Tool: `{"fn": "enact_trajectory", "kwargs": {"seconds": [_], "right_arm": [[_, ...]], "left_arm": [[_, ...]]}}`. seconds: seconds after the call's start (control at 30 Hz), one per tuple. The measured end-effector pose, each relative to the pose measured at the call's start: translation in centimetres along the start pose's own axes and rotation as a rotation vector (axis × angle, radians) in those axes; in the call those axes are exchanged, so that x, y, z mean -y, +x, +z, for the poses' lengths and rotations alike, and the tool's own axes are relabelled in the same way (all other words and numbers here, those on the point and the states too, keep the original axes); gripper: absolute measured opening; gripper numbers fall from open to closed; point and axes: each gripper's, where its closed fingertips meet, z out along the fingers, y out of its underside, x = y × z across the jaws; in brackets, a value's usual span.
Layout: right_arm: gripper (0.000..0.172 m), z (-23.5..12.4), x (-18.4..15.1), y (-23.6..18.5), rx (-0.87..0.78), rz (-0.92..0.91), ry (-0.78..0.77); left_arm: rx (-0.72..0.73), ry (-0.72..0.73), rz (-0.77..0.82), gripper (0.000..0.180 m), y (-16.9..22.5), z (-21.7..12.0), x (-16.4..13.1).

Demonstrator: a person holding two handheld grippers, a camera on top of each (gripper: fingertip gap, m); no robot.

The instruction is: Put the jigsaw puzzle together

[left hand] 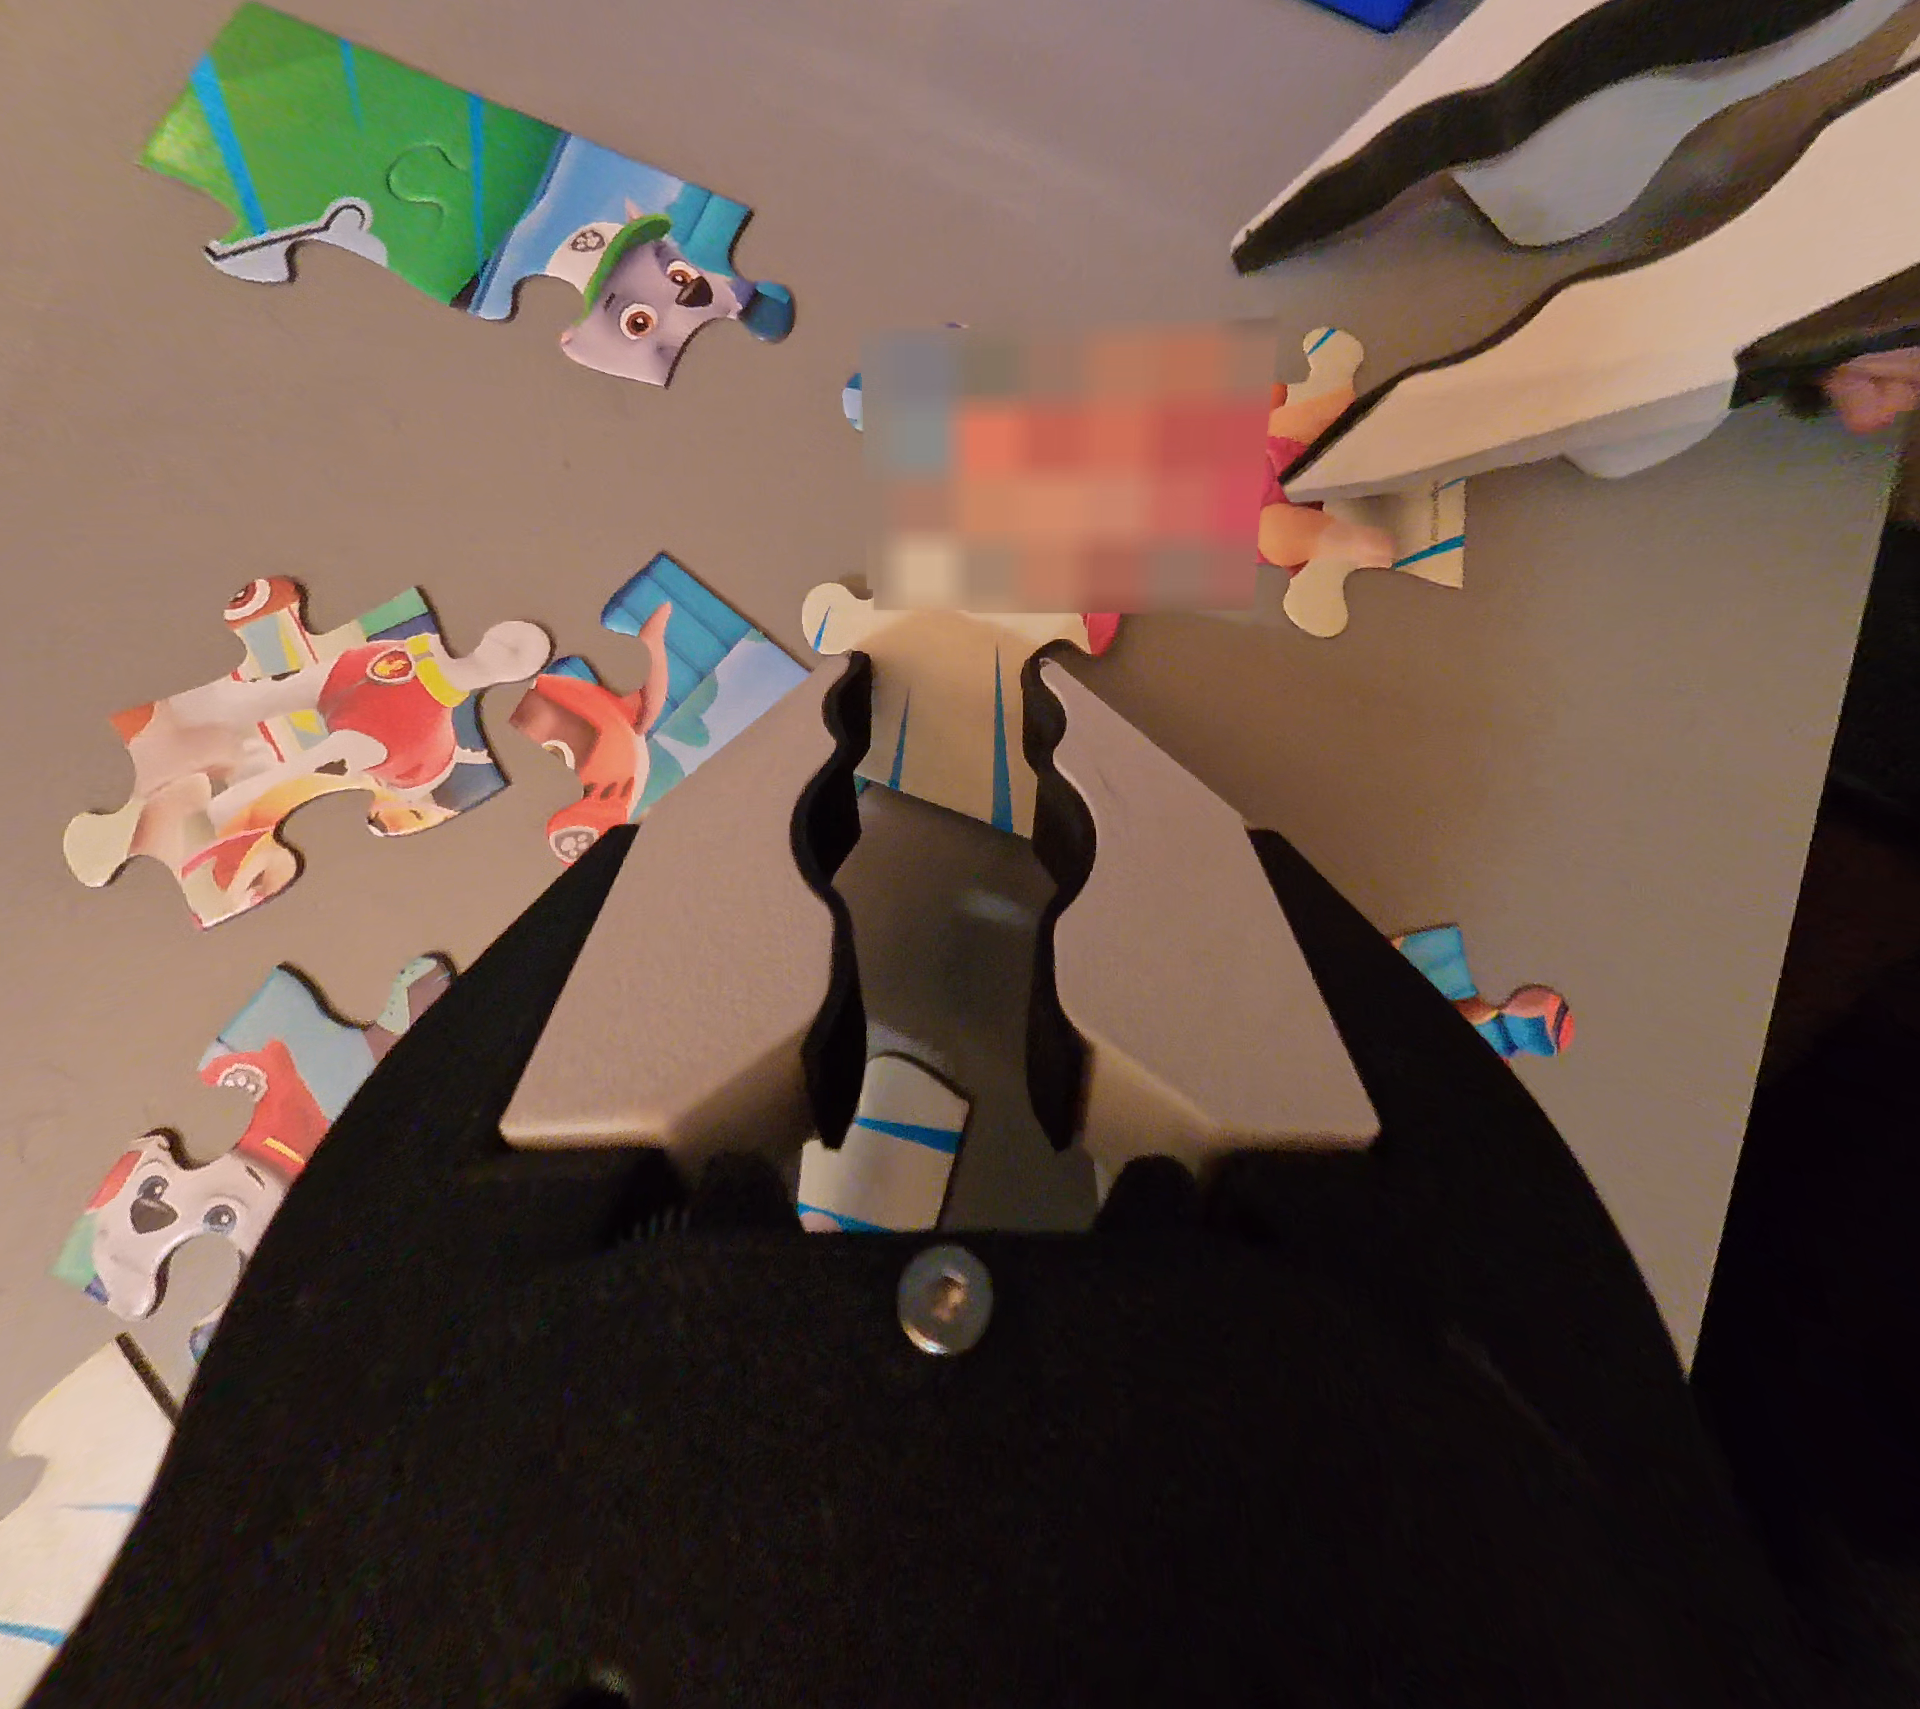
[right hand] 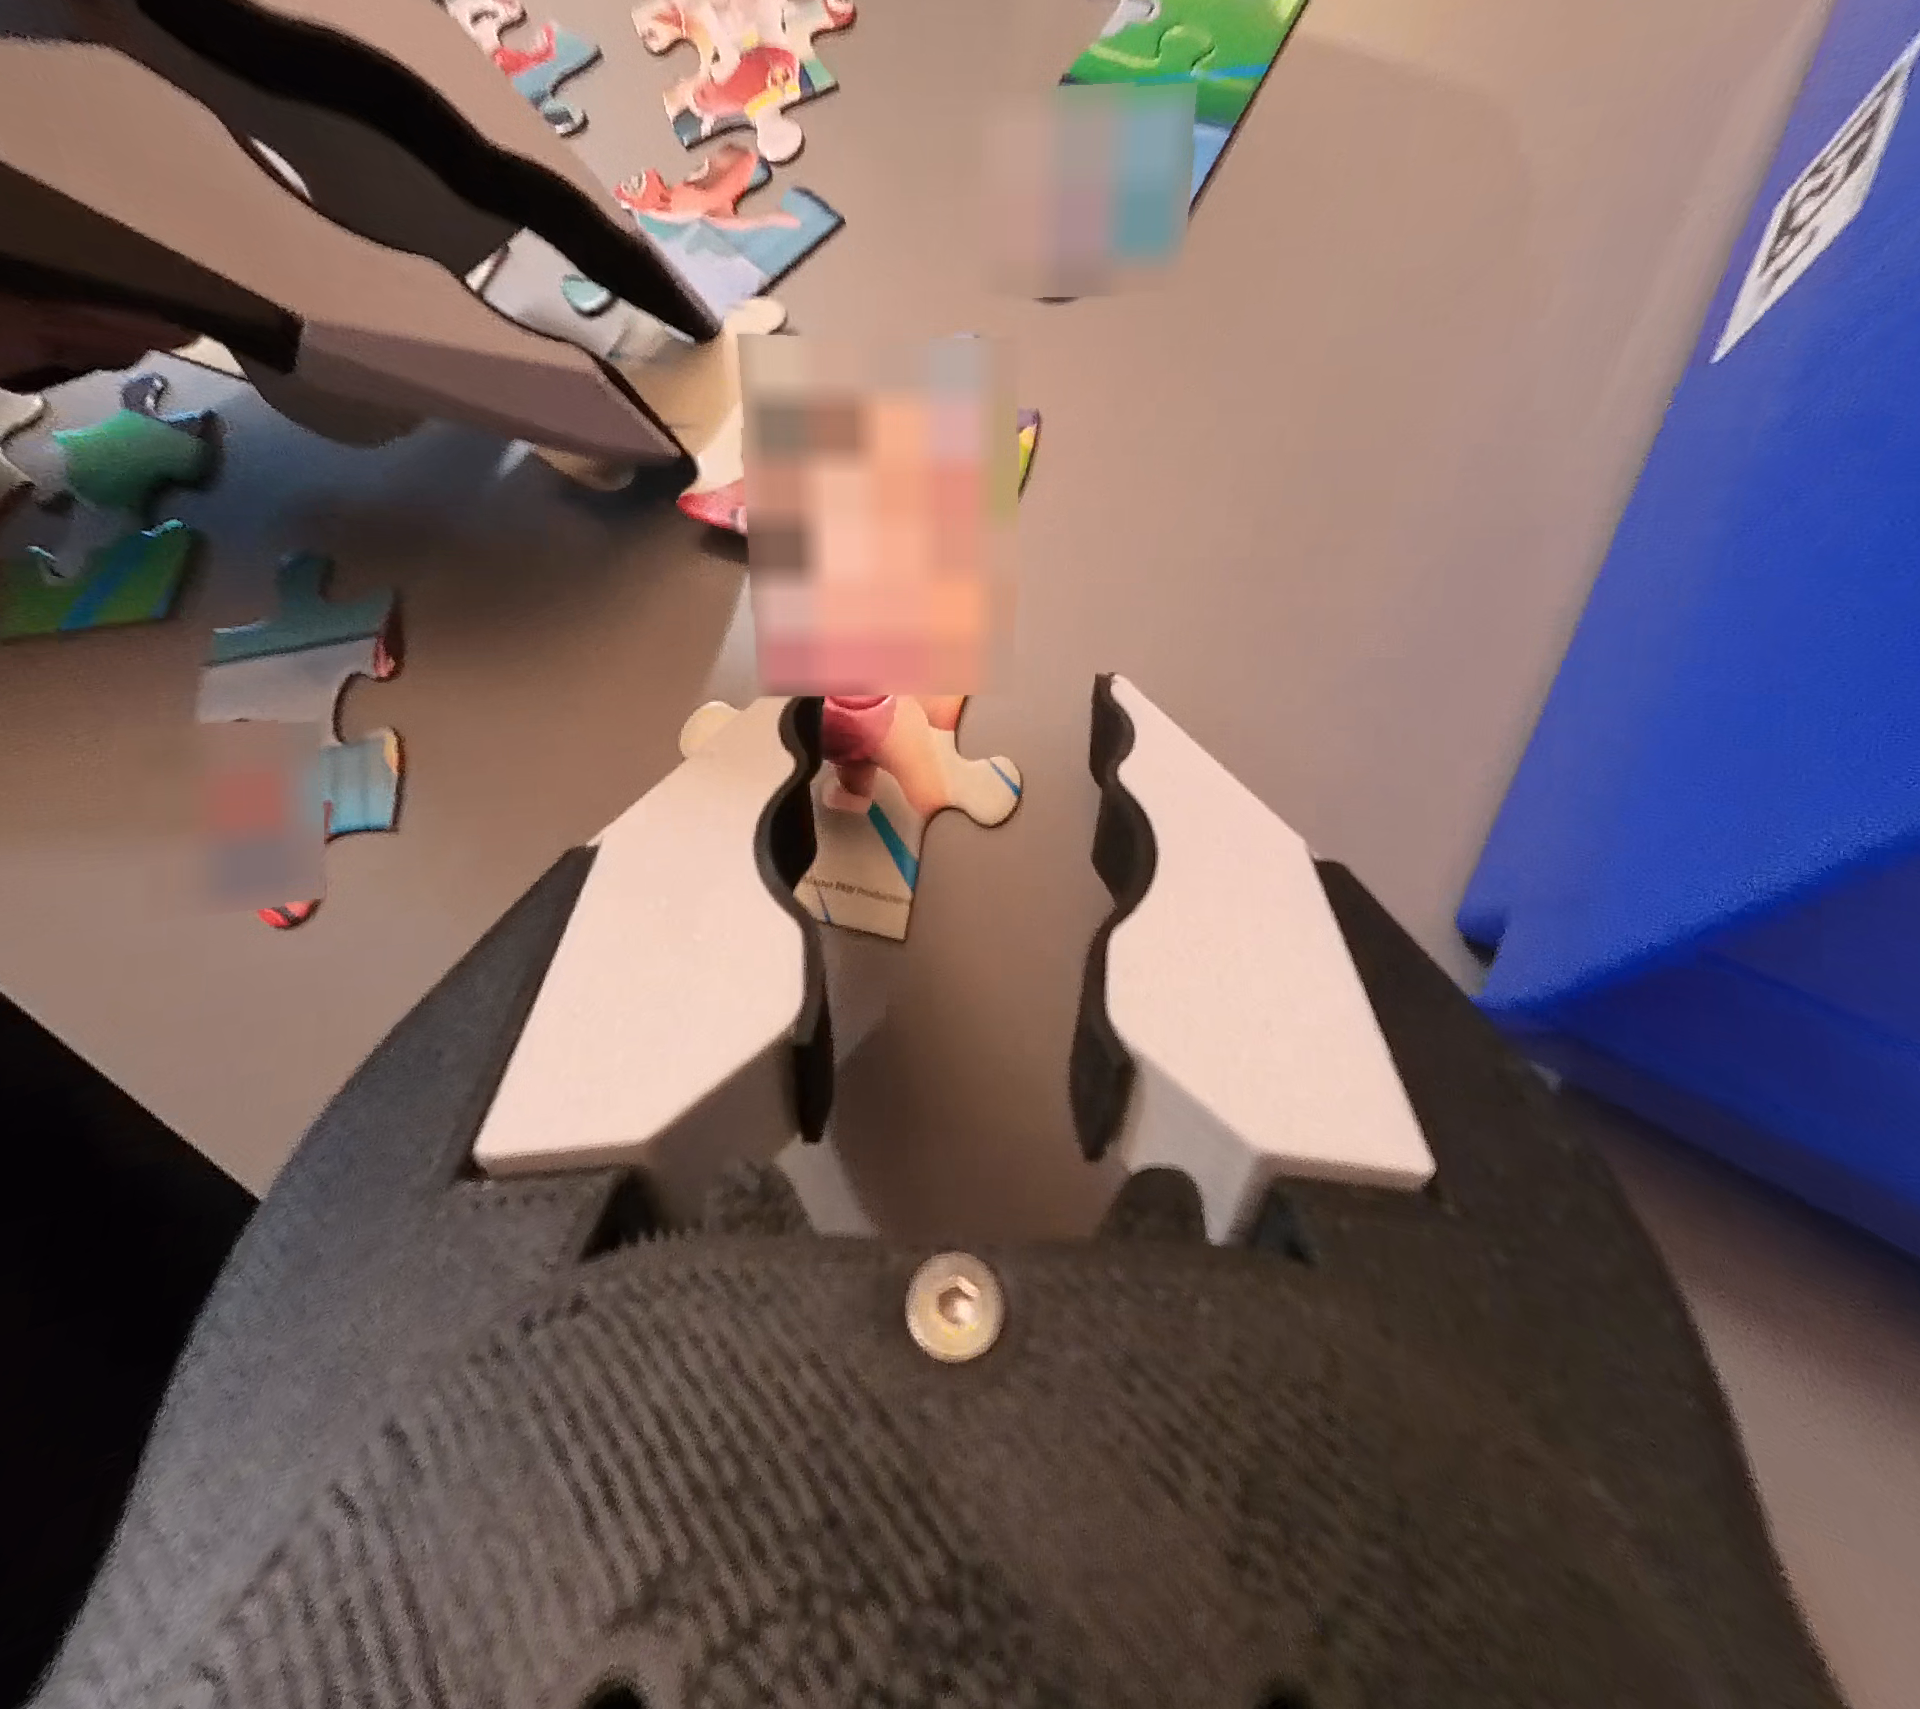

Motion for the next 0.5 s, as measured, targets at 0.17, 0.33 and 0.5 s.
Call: {"fn": "enact_trajectory", "kwargs": {"seconds": [0.17,0.33,0.5], "right_arm": [[0.050,0.0,0.0,0.0,0.000,0.002,-0.001],[0.050,0.0,0.0,0.0,0.001,0.004,-0.001],[0.050,0.0,0.0,0.0,0.001,0.004,0.000]], "left_arm": [[0.042,-0.001,-0.002,0.027,-0.4,0.2,0.6],[0.096,-0.008,-0.003,0.027,-1.5,0.3,0.8],[0.133,-0.030,0.011,0.027,-2.1,0.5,0.4]]}}
